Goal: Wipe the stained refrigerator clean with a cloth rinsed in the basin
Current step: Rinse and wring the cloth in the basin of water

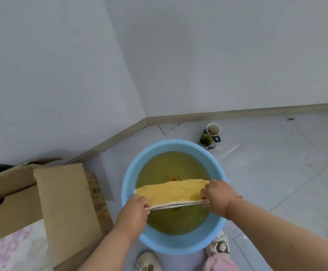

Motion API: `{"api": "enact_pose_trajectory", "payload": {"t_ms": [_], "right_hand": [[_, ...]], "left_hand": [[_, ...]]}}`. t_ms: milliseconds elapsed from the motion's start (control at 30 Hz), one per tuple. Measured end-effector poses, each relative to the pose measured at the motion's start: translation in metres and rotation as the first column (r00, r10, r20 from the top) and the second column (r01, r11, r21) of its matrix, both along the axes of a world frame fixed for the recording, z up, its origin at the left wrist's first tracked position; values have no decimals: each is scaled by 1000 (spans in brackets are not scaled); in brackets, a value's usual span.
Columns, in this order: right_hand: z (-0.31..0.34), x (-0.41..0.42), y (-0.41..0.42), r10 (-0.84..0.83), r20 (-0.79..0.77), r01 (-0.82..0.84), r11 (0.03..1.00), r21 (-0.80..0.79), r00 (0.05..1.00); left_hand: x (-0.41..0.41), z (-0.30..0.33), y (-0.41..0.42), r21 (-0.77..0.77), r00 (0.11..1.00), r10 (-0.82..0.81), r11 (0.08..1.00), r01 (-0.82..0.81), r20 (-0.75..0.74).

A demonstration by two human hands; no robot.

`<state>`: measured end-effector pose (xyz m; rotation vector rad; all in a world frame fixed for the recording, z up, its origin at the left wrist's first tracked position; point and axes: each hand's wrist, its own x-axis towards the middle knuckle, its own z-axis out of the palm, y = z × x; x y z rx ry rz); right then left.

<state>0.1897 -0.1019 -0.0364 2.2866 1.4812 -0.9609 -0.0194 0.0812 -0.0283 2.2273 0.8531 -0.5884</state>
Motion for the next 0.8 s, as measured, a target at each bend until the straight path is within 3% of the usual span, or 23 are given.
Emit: {"api": "enact_pose_trajectory", "payload": {"t_ms": [167, 267, 367, 467, 500, 533, 567, 600, 667, 700, 733, 800], "right_hand": [[-71, -4, 10, -118, 14, 119, 989, -84, 993], [-109, -10, 20, -27, 33, 34, 978, -206, 999], [-146, -15, 19, -12, 25, 19, 954, -298, 1000], [-164, -17, 28, -174, 13, 169, 931, -324, 985], [-171, -18, 33, -310, -31, 282, 899, -334, 950], [-172, -20, 41, -524, -107, 457, 811, -365, 845], [-173, -21, 49, -689, -187, 594, 708, -382, 701], [-174, -28, 51, -791, -279, 710, 611, -349, 544], [-164, -41, 60, -805, -452, 811, 528, -250, 385], [-154, -47, 67, -800, -498, 852, 482, -204, 333], [-141, -55, 75, -784, -556, 889, 428, -160, 278], [-108, -74, 88, -662, -690, 906, 424, -23, 292]], "left_hand": [[3, -69, -3, -50, 961, -108, 994, 98, -254], [17, -100, -13, -85, 916, -217, 976, 200, -338], [28, -133, -20, -67, 871, -208, 978, 200, -446], [33, -162, -18, -100, 879, -82, 994, 39, -470], [36, -167, -16, -129, 896, -11, 990, -52, -444], [40, -169, -15, -177, 908, 88, 969, -174, -410], [46, -170, -13, -237, 906, 234, 914, -329, -353], [51, -167, -11, -324, 846, 407, 795, -514, -345], [60, -157, -9, -453, 598, 636, 400, -796, -488], [62, -151, -6, -501, 497, 668, 209, -840, -554], [61, -146, -4, -550, 454, 661, 74, -832, -597], [63, -139, 1, -646, 414, 669, -130, -752, -617]]}}
